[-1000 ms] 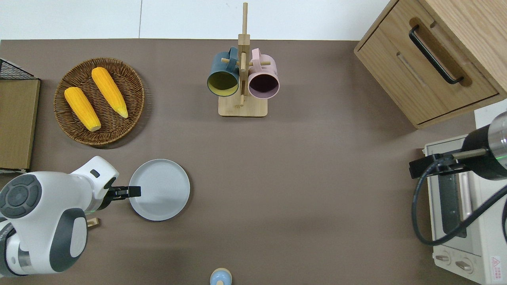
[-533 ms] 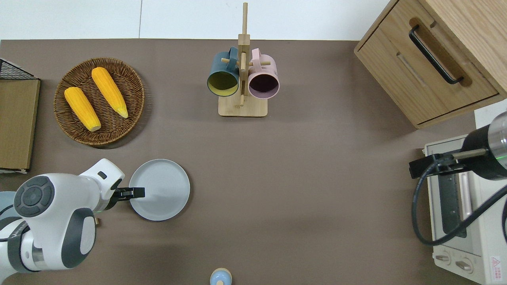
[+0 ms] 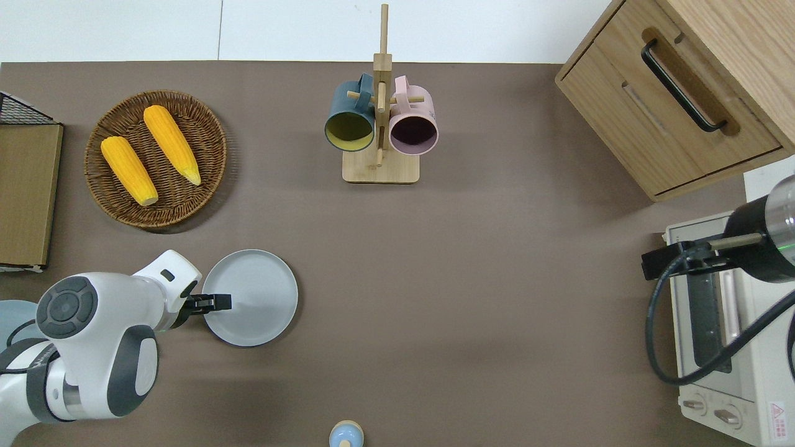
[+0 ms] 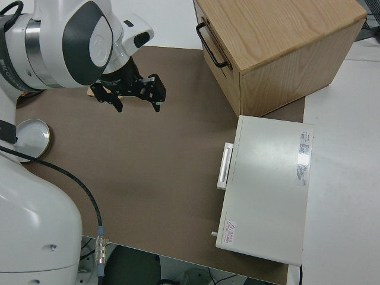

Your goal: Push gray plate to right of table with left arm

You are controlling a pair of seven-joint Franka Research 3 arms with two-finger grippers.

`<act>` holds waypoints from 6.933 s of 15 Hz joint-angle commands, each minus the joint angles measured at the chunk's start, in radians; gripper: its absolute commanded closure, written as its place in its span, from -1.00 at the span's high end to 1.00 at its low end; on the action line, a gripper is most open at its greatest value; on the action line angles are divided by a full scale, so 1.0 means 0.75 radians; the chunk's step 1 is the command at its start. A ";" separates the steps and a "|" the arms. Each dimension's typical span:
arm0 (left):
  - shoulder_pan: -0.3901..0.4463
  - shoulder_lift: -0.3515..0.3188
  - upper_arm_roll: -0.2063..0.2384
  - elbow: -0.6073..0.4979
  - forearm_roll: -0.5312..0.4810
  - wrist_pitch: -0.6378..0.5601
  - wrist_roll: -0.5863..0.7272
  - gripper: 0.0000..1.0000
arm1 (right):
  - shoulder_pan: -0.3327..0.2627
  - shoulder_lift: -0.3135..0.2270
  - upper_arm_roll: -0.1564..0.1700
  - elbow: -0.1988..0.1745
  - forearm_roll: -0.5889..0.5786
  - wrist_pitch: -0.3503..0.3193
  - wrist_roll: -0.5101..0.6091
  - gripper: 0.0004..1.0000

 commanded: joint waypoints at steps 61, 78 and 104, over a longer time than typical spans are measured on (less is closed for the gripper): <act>-0.616 0.131 -0.018 0.055 -0.075 0.192 -0.729 -1.00 | -0.027 -0.003 0.021 0.012 0.006 -0.021 0.015 0.97; -0.670 0.334 -0.220 0.327 -0.061 0.188 -1.130 -1.00 | -0.025 -0.003 0.021 0.012 0.006 -0.021 0.015 0.97; -0.819 0.532 -0.237 0.562 -0.049 0.188 -1.325 -1.00 | -0.025 -0.003 0.021 0.012 0.006 -0.021 0.015 0.97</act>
